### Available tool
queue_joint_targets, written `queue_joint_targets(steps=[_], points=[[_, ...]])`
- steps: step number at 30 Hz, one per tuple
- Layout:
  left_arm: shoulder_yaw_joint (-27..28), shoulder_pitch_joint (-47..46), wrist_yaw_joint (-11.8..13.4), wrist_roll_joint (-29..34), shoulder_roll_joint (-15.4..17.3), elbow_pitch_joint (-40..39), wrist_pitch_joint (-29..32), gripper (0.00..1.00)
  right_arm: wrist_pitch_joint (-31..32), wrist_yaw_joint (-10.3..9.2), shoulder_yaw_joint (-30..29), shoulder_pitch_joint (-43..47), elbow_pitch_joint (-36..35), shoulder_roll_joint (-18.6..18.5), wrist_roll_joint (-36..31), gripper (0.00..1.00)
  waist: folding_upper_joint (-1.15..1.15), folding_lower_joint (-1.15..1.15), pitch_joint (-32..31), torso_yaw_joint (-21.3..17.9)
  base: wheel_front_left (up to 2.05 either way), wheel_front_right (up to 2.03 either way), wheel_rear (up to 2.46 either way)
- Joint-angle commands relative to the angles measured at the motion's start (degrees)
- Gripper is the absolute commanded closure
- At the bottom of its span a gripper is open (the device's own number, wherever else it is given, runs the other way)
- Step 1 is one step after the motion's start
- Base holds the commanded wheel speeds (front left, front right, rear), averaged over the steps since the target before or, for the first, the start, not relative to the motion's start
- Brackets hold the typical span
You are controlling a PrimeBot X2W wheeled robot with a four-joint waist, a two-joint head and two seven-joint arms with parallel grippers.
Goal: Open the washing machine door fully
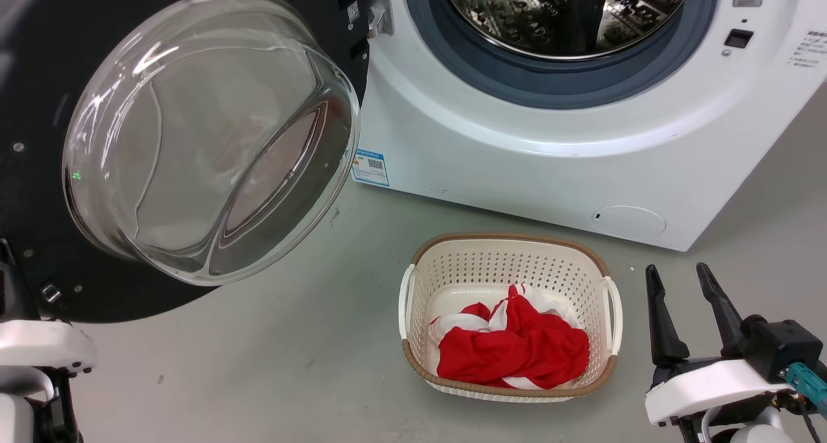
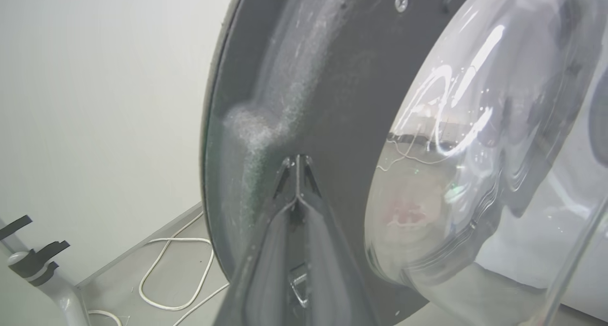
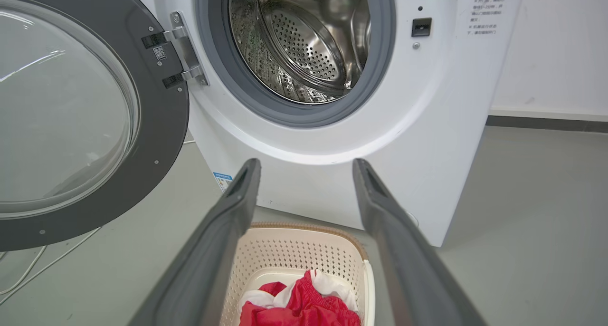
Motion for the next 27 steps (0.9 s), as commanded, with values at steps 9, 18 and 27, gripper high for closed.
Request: queue_joint_targets(steps=[9, 18, 27], points=[[-1.7, 9.1, 1.9, 3.3, -5.8, -8.9, -0.4, 0.00, -0.8, -0.04, 0.5, 1.5, 1.2, 0.1, 1.0, 0.00, 0.00, -0.01, -4.5, -1.7, 0.00, 0.00, 0.00], [-5.6, 15.5, 2.4, 5.4, -9.1, -14.9, -0.3, 0.00, -0.6, -0.04, 1.6, 3.1, 1.1, 0.1, 1.3, 0.00, 0.00, -0.01, -7.7, -4.0, 0.00, 0.00, 0.00], [-12.2, 15.8, 0.9, 8.2, -11.5, -18.3, -0.3, 0.00, 0.3, -0.04, 2.4, 4.1, -0.6, 0.1, 0.6, 0.00, 0.00, -0.01, -9.5, -8.3, 0.00, 0.00, 0.00]])
